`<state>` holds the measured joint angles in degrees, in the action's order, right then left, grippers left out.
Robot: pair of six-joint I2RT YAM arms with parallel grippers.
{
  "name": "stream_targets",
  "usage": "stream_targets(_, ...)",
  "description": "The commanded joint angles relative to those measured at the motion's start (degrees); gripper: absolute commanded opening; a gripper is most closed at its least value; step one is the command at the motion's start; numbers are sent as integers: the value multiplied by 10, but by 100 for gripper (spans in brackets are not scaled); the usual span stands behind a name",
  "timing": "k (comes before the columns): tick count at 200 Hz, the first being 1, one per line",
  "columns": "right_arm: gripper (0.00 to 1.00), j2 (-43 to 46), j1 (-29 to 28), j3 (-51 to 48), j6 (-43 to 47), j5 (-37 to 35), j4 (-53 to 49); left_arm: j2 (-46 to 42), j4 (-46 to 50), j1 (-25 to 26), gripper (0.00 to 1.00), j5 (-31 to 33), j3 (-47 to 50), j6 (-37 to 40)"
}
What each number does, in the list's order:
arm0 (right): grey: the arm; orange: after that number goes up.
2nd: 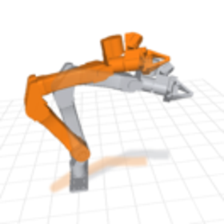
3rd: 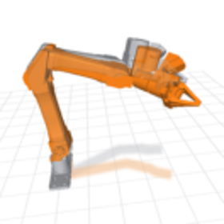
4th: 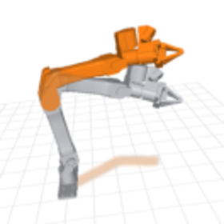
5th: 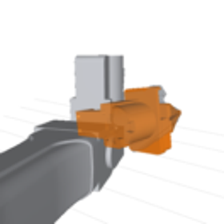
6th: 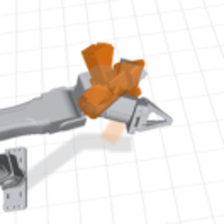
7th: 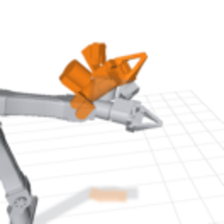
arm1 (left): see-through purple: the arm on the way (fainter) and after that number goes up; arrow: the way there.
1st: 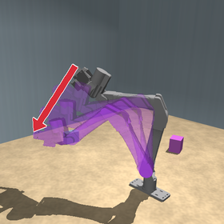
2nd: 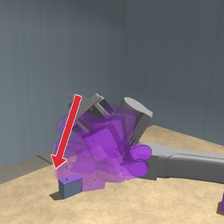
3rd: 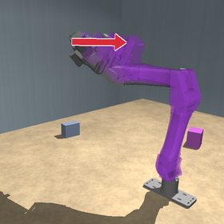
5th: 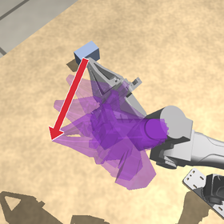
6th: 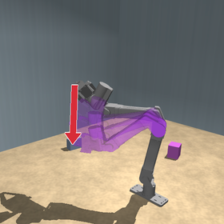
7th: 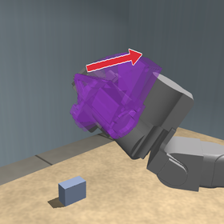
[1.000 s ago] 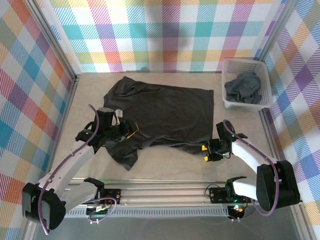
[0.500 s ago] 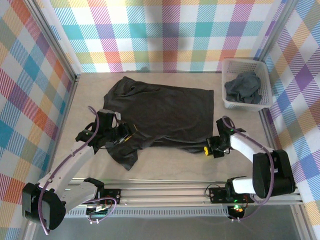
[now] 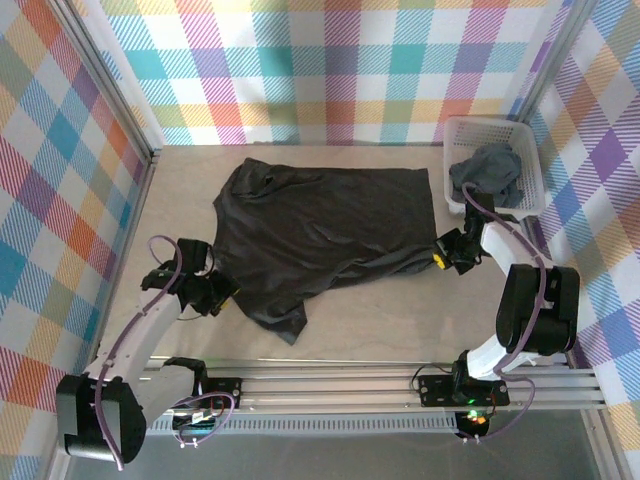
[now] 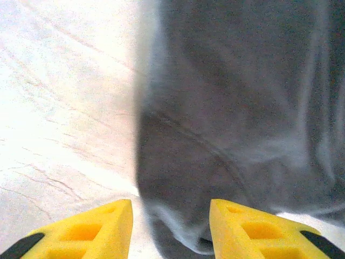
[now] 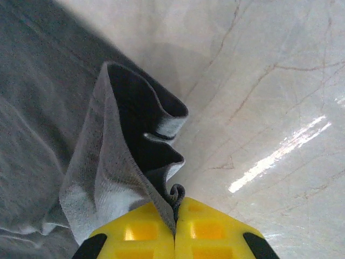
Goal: Fold and stack the t-shirts
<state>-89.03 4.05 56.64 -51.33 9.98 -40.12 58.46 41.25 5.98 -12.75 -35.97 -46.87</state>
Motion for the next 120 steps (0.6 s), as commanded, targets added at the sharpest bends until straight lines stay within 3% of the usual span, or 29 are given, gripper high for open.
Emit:
stream_targets(1, 0, 9, 0, -13, 32, 21, -25, 23, -54, -9, 42, -4, 38, -4)
stream_targets(59, 0, 22, -1, -20, 45, 25, -34, 134, -231, -4, 35, -57, 67, -15)
stream_targets(88, 0, 23, -1, -22, 42, 25, -32, 183, -234, 39, 31, -65, 41, -14)
stream_targets(120, 0, 24, 0, -26, 41, 26, -30, 201, -215, 75, 19, -41, 16, -20)
